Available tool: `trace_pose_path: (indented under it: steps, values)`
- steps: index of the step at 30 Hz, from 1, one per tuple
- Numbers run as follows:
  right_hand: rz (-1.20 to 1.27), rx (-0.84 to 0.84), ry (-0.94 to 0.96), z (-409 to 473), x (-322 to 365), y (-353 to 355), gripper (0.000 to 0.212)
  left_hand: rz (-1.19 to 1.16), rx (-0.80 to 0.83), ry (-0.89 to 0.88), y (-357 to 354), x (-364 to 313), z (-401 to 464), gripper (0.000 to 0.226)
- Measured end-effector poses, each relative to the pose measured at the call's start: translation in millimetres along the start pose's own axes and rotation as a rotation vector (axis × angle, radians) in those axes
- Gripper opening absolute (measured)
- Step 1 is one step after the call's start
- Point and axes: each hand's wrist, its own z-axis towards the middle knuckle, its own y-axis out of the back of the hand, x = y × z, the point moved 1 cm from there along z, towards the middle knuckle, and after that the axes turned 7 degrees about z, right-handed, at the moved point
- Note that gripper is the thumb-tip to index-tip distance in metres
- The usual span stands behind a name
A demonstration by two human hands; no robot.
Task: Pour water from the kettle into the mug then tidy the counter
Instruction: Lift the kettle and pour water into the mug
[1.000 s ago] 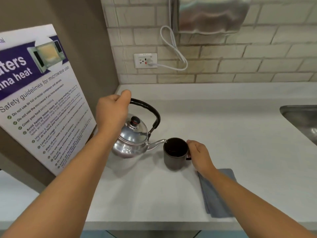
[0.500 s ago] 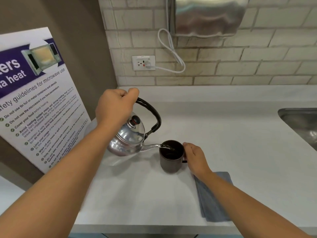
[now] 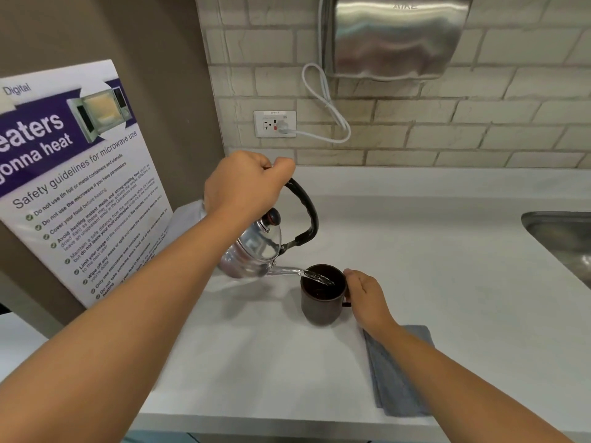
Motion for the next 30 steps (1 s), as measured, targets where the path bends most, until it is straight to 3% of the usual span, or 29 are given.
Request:
trace_pose_path:
  steps: [14,30]
  values:
    - [-0.022,-0.003,0.007,-0.2,-1.2,0.8,0.04,0.149,-0.001,-0.113,-2.7,-12.8,8.5,0.041]
    - [-0.026,-0.001,0.004,-0.9,-0.2,0.7,0.038,0.163,-0.007,-0.221,-9.6,-22.4,14.4,0.042]
